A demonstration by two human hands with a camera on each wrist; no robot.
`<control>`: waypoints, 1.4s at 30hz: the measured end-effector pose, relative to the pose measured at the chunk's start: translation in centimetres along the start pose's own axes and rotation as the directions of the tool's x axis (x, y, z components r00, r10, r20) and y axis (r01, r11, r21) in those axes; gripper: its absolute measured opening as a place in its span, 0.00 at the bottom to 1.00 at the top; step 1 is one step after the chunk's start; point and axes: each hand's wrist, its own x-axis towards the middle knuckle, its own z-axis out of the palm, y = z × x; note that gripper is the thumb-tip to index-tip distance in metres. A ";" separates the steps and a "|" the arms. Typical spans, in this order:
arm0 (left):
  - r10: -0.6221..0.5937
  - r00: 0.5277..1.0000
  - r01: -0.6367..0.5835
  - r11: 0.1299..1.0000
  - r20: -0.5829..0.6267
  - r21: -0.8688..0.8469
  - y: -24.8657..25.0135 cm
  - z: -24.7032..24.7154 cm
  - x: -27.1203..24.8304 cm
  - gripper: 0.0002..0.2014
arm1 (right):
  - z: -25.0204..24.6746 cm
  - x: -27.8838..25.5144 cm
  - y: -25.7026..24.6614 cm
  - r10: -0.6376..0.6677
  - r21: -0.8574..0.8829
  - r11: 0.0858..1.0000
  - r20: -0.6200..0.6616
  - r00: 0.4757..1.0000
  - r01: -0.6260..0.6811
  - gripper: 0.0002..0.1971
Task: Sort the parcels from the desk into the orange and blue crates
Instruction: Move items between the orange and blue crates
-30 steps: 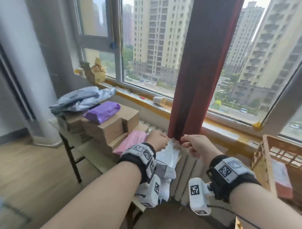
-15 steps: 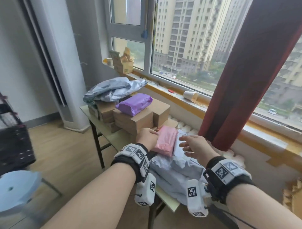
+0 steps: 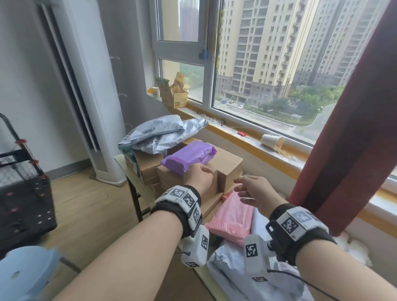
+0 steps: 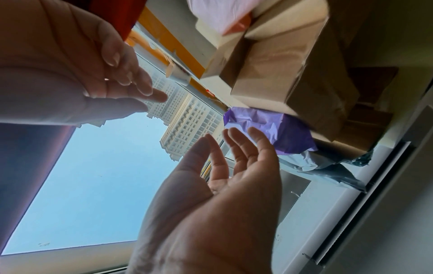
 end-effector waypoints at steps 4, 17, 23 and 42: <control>0.024 0.999 -0.023 0.999 -0.040 0.043 0.7 -0.6 4.0 0.08 | 1.0 3.6 -1.4 0.006 0.000 1.000 0.020 1.000 -0.006 0.11; 0.026 0.993 0.023 0.908 -0.112 0.417 -0.2 -1.2 15.1 0.37 | 1.5 11.9 -3.4 0.014 -0.026 1.000 0.028 0.999 -0.014 0.11; -0.106 0.994 0.088 0.858 0.006 0.506 -2.2 -0.7 16.3 0.50 | 1.7 12.5 -1.6 0.073 -0.038 0.997 0.022 0.997 -0.073 0.11; -0.019 0.960 -0.083 0.933 0.280 0.349 1.2 -0.2 16.9 0.54 | 1.9 10.5 -4.5 -0.121 -0.056 0.992 -0.216 0.969 0.112 0.11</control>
